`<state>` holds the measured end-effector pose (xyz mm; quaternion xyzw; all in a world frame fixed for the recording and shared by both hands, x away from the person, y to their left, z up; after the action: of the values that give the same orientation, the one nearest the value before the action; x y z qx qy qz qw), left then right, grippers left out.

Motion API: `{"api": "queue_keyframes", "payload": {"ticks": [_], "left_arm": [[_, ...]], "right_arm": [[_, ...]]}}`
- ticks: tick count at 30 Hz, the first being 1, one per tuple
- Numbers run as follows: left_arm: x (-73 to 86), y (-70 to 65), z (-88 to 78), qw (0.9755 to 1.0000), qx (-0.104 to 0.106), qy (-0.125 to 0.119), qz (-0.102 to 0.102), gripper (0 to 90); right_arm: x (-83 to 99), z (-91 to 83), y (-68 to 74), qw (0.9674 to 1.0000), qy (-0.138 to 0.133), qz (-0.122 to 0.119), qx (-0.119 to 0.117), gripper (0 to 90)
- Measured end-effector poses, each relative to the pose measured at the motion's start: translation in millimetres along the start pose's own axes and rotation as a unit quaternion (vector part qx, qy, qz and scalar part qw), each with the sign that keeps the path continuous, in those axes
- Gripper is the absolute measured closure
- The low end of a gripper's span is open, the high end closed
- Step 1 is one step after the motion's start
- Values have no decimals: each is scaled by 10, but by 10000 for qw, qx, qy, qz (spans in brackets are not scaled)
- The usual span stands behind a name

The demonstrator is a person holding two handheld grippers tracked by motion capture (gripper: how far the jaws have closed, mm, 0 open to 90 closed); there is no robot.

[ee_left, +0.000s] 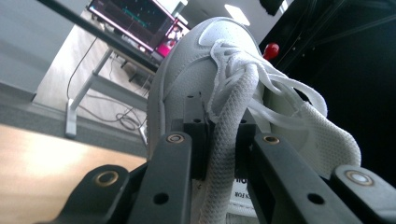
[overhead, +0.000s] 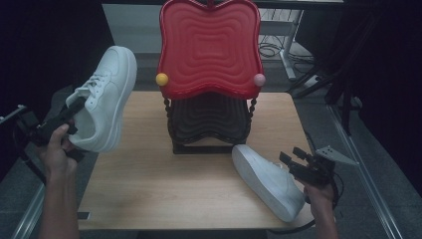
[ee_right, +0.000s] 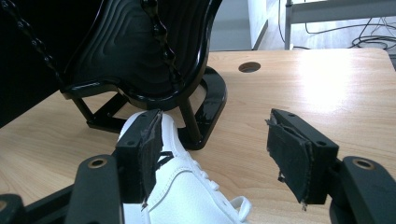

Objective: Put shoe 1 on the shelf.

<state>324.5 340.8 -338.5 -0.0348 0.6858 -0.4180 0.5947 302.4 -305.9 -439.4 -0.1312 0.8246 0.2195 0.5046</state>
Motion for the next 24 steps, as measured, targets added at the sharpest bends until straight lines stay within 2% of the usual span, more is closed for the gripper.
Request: {"api": "queue_keyframes", "payload": {"ticks": [3, 13, 22, 24], "left_arm": [[-64, -46, 51, 10000, 39, -62, -2, 815], [-369, -325, 348, 9993, 218, -316, 21, 814], [-525, -565, 642, 9993, 228, -268, 122, 813], [-535, -582, 663, 9993, 229, -262, 132, 813]], "right_arm": [[-4, -9, -4, 10000, -13, 6, 1, 356], [-3, -13, -10, 10000, -26, 24, 11, 356], [1, -22, -11, 10000, -65, 32, 41, 356], [2, -26, -16, 10000, -50, 7, 31, 356]]}}
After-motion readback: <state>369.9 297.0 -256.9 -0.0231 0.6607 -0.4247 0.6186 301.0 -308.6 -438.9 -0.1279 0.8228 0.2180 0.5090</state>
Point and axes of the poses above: each handheld gripper's, and its own axes: z roughly forward along the jaws, x roughly out of its underside, y roughly to its left, the point moved 3 cm from there along z, roughly forward along the jaws, and after that the axes turned 2 degrees about y, right-handed, at the moved point
